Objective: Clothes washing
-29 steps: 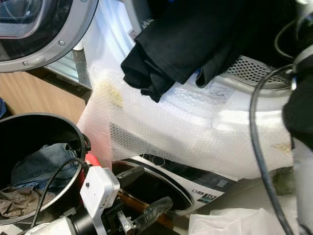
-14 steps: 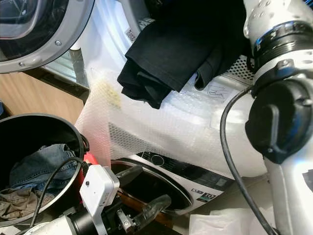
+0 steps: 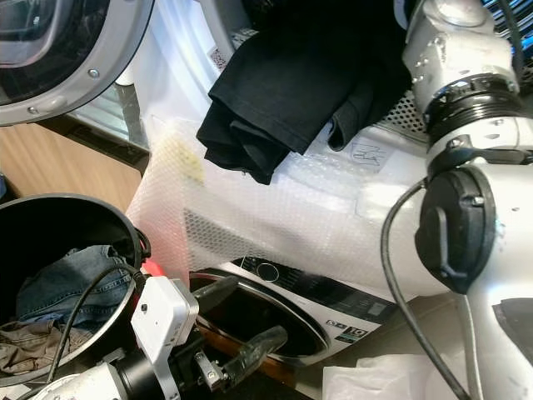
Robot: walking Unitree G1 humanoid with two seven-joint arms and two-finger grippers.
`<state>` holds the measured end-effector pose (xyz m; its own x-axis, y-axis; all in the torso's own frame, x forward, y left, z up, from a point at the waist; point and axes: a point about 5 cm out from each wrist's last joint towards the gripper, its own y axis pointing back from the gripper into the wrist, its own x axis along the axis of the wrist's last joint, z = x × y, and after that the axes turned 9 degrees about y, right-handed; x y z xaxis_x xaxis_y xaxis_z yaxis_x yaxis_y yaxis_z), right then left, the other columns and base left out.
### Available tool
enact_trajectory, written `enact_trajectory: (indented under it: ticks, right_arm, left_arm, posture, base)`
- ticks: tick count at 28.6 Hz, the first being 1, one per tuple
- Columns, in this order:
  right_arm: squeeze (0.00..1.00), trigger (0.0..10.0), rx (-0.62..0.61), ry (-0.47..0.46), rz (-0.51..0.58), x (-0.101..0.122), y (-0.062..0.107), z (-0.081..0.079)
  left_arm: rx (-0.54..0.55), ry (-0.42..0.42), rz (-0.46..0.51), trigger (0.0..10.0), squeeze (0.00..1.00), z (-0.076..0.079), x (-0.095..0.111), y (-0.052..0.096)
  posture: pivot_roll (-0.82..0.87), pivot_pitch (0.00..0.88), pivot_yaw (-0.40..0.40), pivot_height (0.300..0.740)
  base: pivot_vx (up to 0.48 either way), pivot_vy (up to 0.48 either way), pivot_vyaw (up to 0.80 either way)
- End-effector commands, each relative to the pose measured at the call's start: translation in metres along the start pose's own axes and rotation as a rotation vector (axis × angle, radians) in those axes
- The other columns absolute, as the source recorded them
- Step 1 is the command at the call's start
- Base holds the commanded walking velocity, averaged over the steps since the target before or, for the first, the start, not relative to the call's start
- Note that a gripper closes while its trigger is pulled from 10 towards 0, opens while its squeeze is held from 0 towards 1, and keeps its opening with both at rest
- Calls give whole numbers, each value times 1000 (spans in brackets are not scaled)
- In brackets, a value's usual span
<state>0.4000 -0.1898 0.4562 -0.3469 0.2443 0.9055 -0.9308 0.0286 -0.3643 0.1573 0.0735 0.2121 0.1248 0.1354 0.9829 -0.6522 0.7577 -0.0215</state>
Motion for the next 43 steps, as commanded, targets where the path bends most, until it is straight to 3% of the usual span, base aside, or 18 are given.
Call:
enact_trajectory:
  ticks: [1,6,10,25,34,41,42,43]
  right_arm:
    - [1000,10000,-32,13,-13,-1,2,19]
    - [1000,10000,-81,20,-13,0,5,35]
    - [1000,10000,-86,22,-12,0,6,37]
    - [1000,10000,46,82,-58,-3,8,36]
    - [1000,10000,100,163,-31,-1,18,55]
    - [1000,10000,142,205,-9,2,28,60]
    - [667,10000,164,227,-26,-1,32,60]
    - [0,10000,160,236,-31,-3,34,60]
  left_arm:
    - [-25,15,-18,10000,0,2,-3,-1]
    - [-28,5,-14,10000,0,-1,-2,-3]
    - [-36,1,-10,10000,0,-2,-1,-5]
    - [-46,-42,1,10000,0,-4,3,-9]
    - [-50,-54,3,10000,0,-7,3,-10]
    - [-60,-63,-1,10000,0,-9,3,-11]
    - [-61,-65,-2,10000,0,-10,4,-11]
    - [-63,-67,-2,10000,0,-11,4,-11]
  posture:
    - [33,190,-216,740]
    - [24,169,-208,740]
    - [19,158,-204,740]
    - [26,125,-205,740]
    - [23,113,-200,740]
    - [7,115,-181,740]
    - [5,116,-177,740]
    - [-2,116,-172,740]
  base:
    - [0,0,0]
    - [0,0,0]
    - [0,0,0]
    - [0,0,0]
    - [0,0,0]
    - [0,0,0]
    - [0,0,0]
    - [0,0,0]
